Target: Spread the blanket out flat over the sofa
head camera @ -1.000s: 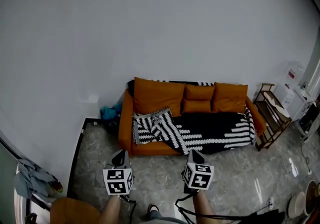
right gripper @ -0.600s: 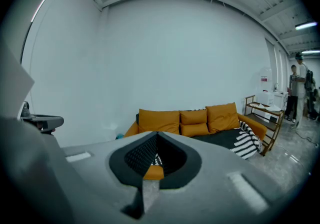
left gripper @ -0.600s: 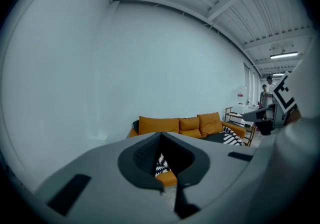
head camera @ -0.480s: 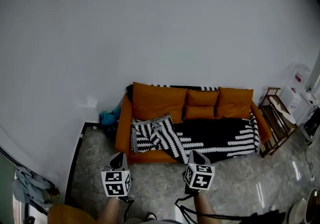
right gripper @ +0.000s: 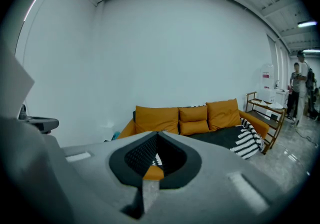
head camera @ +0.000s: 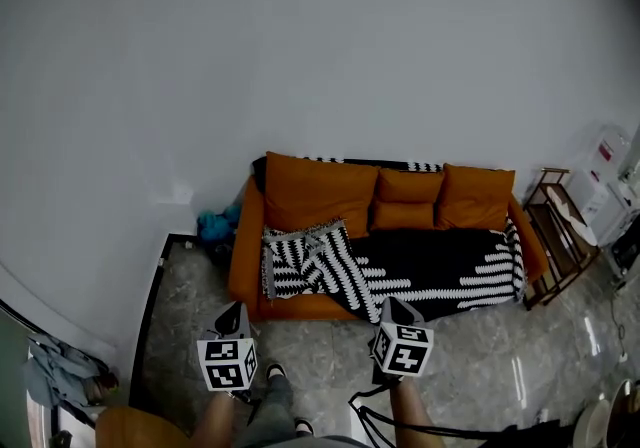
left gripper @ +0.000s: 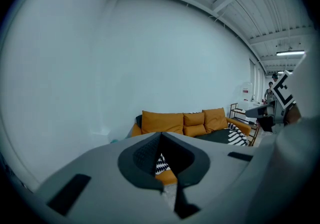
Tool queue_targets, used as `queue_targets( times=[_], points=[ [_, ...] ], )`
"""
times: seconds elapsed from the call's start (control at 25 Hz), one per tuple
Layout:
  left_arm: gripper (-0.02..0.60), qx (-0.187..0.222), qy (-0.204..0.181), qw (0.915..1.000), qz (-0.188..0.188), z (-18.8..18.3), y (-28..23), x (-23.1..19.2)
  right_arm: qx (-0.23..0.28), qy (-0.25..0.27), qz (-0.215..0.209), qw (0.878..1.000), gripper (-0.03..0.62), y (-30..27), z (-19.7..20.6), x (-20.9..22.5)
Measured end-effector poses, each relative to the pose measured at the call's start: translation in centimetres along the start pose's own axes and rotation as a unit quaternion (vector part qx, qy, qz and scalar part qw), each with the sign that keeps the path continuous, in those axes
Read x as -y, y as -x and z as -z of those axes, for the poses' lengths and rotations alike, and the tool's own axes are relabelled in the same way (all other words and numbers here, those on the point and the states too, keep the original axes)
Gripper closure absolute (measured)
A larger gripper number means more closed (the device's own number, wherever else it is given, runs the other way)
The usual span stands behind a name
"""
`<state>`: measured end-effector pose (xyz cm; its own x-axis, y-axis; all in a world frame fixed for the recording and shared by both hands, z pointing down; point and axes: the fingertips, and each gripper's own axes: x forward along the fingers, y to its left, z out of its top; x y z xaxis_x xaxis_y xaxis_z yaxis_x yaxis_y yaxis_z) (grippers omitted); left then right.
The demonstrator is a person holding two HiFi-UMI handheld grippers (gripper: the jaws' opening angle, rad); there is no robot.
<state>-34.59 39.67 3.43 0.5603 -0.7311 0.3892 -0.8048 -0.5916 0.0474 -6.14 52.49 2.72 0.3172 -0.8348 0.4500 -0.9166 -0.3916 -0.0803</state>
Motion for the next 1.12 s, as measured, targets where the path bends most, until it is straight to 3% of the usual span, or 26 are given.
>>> queue_targets(
  times=[1.12],
  points=[
    [0.577,-0.006,-0.005,0.9991,0.041,-9.4,-21.2,-6.8,0.003,-0.007,0.050,0.999,0.589,-18.4,-10.9,-0.5]
  ],
)
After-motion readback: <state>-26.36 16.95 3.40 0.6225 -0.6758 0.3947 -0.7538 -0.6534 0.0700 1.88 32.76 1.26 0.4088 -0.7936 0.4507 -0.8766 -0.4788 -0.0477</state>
